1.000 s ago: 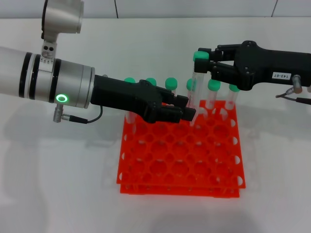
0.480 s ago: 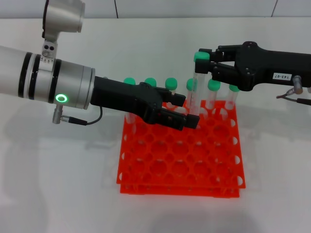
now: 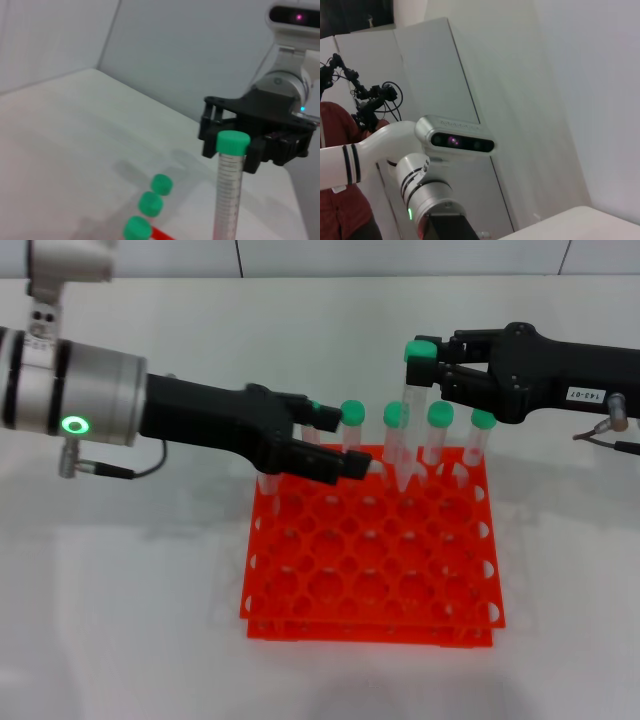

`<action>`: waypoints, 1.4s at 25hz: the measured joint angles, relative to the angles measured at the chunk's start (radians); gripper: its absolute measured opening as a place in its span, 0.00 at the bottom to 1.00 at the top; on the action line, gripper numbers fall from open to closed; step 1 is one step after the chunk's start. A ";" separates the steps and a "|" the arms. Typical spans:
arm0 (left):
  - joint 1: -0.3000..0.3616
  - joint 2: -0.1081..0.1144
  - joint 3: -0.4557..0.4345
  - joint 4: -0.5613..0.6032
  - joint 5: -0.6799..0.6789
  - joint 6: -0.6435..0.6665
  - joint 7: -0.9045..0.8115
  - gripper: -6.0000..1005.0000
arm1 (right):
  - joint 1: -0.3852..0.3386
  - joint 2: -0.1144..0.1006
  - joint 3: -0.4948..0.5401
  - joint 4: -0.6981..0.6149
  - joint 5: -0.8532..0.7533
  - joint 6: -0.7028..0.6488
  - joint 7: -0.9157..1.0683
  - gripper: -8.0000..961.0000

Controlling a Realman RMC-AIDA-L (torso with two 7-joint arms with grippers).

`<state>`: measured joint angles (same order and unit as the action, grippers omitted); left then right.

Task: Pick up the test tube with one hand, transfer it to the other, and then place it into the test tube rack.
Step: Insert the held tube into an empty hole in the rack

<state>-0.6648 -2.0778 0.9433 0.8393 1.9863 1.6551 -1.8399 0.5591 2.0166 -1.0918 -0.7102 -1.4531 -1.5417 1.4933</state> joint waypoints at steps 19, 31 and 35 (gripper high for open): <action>0.200 0.049 -0.010 0.440 0.112 0.166 -0.286 0.89 | -0.012 0.003 -0.001 0.001 0.025 0.028 -0.007 0.28; 0.313 0.050 -0.031 0.506 0.224 0.189 -0.237 0.89 | -0.028 0.009 -0.050 0.012 0.062 0.034 -0.021 0.28; 0.323 0.049 -0.070 0.499 0.243 0.166 -0.177 0.89 | -0.027 0.010 -0.113 0.012 0.101 0.073 -0.024 0.28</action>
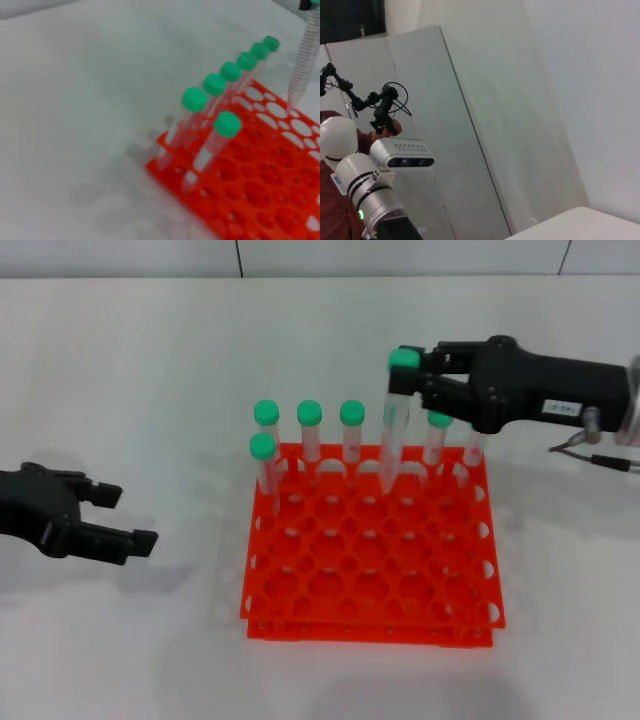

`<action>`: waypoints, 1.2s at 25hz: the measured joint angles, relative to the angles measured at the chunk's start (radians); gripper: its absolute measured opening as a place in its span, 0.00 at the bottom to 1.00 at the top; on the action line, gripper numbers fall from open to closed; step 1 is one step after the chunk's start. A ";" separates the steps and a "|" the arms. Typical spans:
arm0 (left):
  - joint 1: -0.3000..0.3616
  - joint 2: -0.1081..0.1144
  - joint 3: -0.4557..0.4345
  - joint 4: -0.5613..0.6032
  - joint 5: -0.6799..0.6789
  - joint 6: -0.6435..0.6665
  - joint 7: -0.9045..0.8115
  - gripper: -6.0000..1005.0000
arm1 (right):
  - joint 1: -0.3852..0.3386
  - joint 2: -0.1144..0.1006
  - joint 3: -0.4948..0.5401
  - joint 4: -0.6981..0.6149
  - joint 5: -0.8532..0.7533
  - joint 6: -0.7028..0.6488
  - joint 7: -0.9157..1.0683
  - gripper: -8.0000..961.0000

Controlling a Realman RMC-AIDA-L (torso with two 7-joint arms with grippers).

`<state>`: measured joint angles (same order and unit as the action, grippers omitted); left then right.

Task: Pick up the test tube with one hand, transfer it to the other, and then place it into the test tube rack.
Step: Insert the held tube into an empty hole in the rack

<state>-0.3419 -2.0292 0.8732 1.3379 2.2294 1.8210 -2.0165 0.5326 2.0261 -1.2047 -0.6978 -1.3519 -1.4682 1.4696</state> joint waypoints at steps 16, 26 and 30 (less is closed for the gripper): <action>-0.019 -0.016 0.004 -0.076 0.104 -0.028 0.161 0.89 | 0.013 0.002 -0.356 -0.013 0.286 0.191 -0.076 0.28; -0.001 -0.016 -0.004 -0.076 0.115 -0.015 0.259 0.89 | 0.016 0.002 -0.483 -0.044 0.395 0.267 -0.135 0.28; 0.000 -0.018 -0.004 -0.075 0.114 -0.014 0.281 0.89 | 0.021 0.002 -0.513 -0.065 0.402 0.333 -0.142 0.28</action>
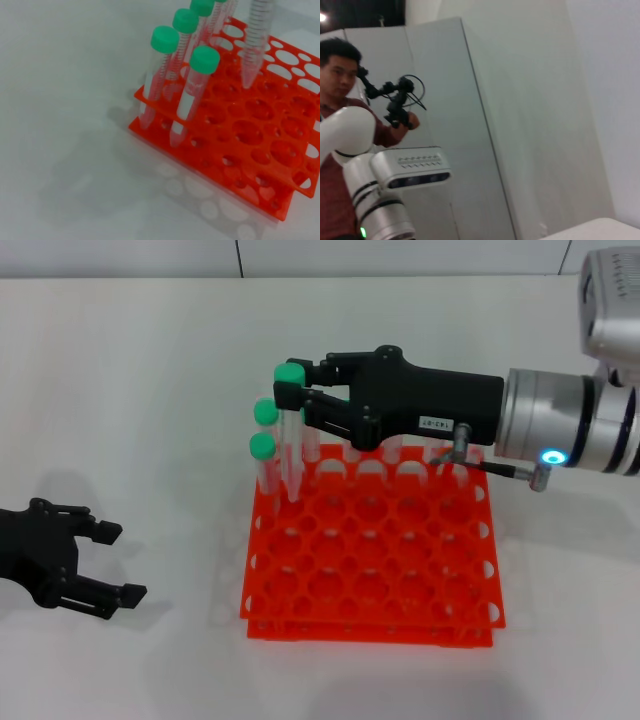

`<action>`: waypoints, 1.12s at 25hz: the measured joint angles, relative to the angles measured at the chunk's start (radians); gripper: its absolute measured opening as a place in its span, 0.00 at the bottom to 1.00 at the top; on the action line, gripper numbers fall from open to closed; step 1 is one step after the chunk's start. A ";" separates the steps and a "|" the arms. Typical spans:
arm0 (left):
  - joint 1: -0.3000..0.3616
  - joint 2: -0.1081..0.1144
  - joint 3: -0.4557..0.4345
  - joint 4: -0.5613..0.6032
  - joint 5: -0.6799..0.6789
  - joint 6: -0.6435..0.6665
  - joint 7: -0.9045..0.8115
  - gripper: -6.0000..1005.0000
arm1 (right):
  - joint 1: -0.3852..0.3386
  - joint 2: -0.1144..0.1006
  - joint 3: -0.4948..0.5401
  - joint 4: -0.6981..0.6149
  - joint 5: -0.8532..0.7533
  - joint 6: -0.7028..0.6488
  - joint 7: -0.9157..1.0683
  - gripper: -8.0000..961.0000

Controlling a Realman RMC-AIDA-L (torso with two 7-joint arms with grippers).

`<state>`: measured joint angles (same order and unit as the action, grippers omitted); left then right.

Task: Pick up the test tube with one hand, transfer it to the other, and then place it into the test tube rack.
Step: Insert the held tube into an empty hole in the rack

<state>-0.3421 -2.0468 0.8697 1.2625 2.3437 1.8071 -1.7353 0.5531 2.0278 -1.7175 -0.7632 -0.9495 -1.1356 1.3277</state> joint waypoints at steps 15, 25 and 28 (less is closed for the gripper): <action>0.002 -0.004 -0.001 0.000 -0.013 -0.001 0.011 0.89 | -0.019 0.000 -0.013 0.004 0.042 0.027 -0.099 0.28; -0.002 -0.004 -0.003 0.000 -0.016 -0.004 0.014 0.89 | -0.028 0.000 -0.081 0.013 0.140 0.047 -0.231 0.28; -0.001 -0.004 -0.003 0.000 -0.029 -0.004 0.015 0.89 | -0.033 0.000 -0.089 0.014 0.158 0.054 -0.257 0.28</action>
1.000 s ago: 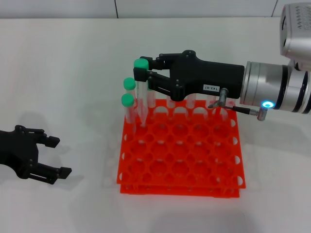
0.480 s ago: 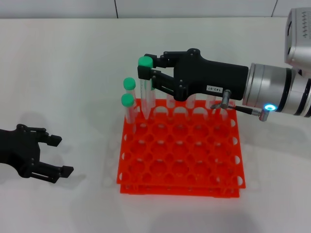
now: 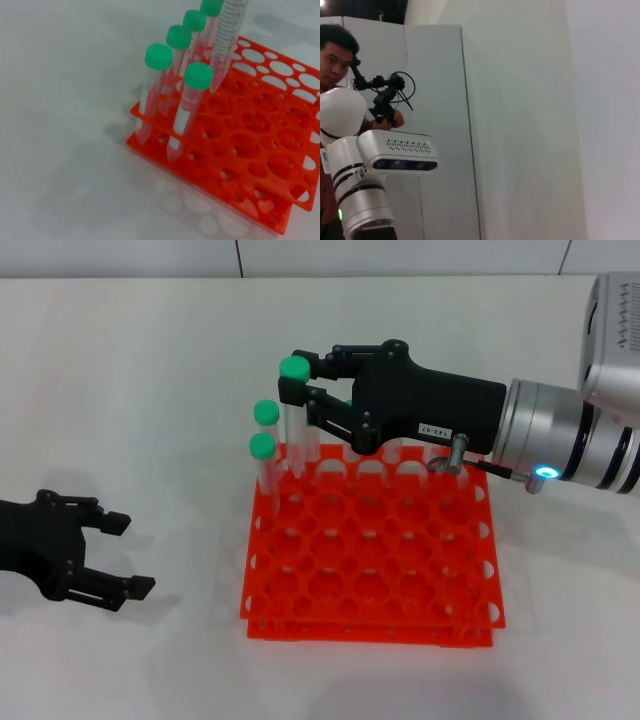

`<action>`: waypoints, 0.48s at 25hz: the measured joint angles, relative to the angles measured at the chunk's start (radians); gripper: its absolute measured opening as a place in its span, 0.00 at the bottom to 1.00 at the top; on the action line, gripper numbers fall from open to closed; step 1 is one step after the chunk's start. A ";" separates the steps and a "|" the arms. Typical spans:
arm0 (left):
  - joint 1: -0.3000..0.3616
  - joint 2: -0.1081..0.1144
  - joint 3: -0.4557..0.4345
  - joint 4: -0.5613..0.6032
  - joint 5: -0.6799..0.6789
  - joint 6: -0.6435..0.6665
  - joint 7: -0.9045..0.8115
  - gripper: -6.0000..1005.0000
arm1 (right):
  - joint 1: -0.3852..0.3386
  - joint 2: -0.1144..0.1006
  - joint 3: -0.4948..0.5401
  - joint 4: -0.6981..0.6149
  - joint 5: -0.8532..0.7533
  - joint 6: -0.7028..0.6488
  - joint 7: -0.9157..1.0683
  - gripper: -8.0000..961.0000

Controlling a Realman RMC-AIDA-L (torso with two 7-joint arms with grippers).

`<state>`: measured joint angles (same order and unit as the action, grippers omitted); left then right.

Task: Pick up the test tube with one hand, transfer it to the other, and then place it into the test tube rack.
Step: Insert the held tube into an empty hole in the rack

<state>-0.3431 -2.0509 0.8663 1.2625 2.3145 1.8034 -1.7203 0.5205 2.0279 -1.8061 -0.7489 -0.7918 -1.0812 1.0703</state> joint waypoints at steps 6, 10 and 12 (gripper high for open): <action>0.002 0.000 0.000 0.000 -0.008 -0.002 0.001 0.89 | -0.002 0.000 -0.013 0.011 0.019 0.008 -0.015 0.28; 0.001 0.000 0.000 0.000 -0.009 -0.003 0.001 0.89 | -0.001 0.000 -0.033 0.032 0.054 0.009 -0.041 0.28; 0.001 0.000 0.000 0.000 -0.009 -0.003 0.001 0.89 | -0.001 0.000 -0.036 0.039 0.057 0.011 -0.047 0.28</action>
<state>-0.3422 -2.0508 0.8667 1.2625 2.3053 1.8001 -1.7195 0.5191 2.0279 -1.8425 -0.7103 -0.7346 -1.0706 1.0229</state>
